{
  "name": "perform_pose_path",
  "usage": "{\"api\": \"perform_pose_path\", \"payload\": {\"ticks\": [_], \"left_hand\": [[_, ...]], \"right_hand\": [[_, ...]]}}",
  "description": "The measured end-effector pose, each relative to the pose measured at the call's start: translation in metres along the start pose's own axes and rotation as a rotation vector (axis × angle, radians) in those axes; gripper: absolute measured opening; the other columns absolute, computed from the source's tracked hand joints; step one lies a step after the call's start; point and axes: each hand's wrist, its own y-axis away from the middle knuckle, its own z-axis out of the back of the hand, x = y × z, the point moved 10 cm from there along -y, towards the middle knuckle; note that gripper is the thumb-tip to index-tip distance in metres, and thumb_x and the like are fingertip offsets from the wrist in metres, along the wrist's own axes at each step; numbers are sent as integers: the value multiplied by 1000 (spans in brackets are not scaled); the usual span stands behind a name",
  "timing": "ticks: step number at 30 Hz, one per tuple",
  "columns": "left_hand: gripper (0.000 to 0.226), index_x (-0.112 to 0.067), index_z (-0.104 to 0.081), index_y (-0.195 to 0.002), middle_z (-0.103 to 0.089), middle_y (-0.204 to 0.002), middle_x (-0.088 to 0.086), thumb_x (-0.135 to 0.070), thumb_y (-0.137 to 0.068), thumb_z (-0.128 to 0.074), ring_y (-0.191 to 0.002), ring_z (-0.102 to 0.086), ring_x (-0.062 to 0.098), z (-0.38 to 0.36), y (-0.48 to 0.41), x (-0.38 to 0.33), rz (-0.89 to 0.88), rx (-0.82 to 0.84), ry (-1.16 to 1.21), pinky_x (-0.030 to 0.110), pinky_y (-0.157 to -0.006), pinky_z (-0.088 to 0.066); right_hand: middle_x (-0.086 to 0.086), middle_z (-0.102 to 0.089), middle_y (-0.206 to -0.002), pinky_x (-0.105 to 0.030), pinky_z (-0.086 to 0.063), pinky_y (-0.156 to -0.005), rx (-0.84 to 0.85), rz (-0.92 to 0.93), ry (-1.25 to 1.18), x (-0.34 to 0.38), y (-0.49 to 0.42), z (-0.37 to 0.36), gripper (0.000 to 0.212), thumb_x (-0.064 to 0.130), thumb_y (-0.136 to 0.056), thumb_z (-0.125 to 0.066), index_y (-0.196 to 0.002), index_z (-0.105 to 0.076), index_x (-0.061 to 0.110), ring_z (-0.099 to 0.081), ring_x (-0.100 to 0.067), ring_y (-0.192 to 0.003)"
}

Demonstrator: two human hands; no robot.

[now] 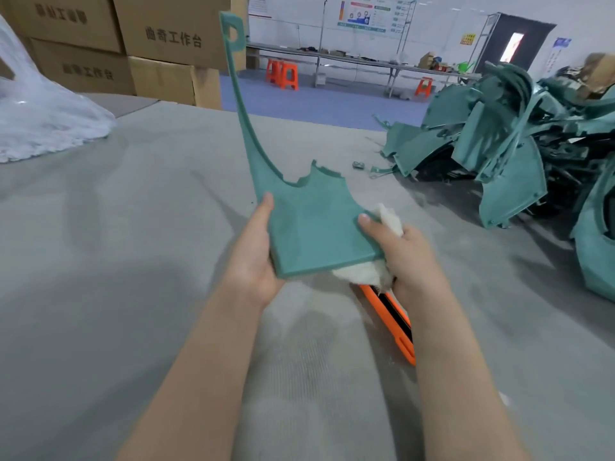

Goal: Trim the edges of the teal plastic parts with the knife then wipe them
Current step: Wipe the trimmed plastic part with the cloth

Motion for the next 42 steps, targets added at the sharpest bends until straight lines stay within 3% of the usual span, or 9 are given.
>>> {"api": "perform_pose_path", "payload": {"ticks": [6,9,14,20,22,24,27,32,42], "left_hand": [[21,-14,-51,-82,-50,-81,3,4,-94,-49,-72,-49,8,84,1,-41,-234,-535,102,12,-60,-46],[22,-11,-52,-82,-51,-81,5,8,-92,-49,-72,-52,8,82,-3,-39,-231,-485,81,10,-59,-49],[14,-7,-56,-79,-61,-65,1,-1,-92,-57,-54,-59,1,51,-6,-24,-216,-318,87,10,-52,-49],[47,-16,-38,-60,-38,-35,-9,-38,-102,-40,-35,-30,7,64,5,-35,-283,-512,-218,19,-38,-26],[45,-17,-42,-64,-51,-49,-7,-36,-103,-34,-49,-45,10,69,8,-40,-316,-579,-298,24,-54,-33],[16,-14,-59,-97,-65,-96,1,-20,-99,-44,-94,-61,14,60,7,-40,-310,-540,-380,25,-80,-39],[54,-18,-34,-145,-54,-133,2,-14,-94,-51,-109,-56,11,32,1,-23,-196,-258,-211,26,-100,-38],[51,-12,-60,-125,-68,-118,6,-47,-89,-48,-105,-67,19,-16,8,5,32,138,-55,32,-85,-57],[34,-17,-64,-113,-72,-107,2,-36,-102,-38,-91,-71,17,19,0,-1,-38,-150,164,34,-76,-58]], "right_hand": [[-3,-76,-88,-31,-58,-53,-214,-29,-496,-3,2,32,21,13,-91,-65,-111,-63,7,-74,-19,-77],[-4,-75,-97,-30,-57,-50,-242,-64,-549,-8,2,32,32,13,-91,-65,-122,-60,10,-74,-19,-78],[-8,-74,-101,-29,-54,-45,-160,-130,-711,-13,4,15,31,12,-93,-62,-124,-59,12,-73,-22,-68],[-8,-74,-103,-33,-55,-47,-148,-120,-726,-12,4,12,40,11,-94,-60,-133,-54,15,-74,-22,-75],[-5,-76,-90,-36,-57,-48,-157,-114,-687,-13,2,14,27,10,-93,-61,-116,-60,24,-74,-21,-74],[-1,-76,-83,-39,-58,-52,-144,-103,-653,-12,1,13,24,10,-92,-63,-91,-59,33,-74,-21,-74],[-2,-76,-82,-38,-59,-52,-116,-123,-578,-12,2,12,21,11,-89,-67,-79,-69,29,-74,-21,-74],[-6,-74,-75,-35,-58,-48,29,-150,-147,-9,4,4,15,22,-85,-71,-90,-65,9,-72,-23,-64],[8,-53,-69,-22,-41,-56,-473,179,-120,23,12,56,14,24,-88,-66,-80,-55,23,-49,-6,-58]]}}
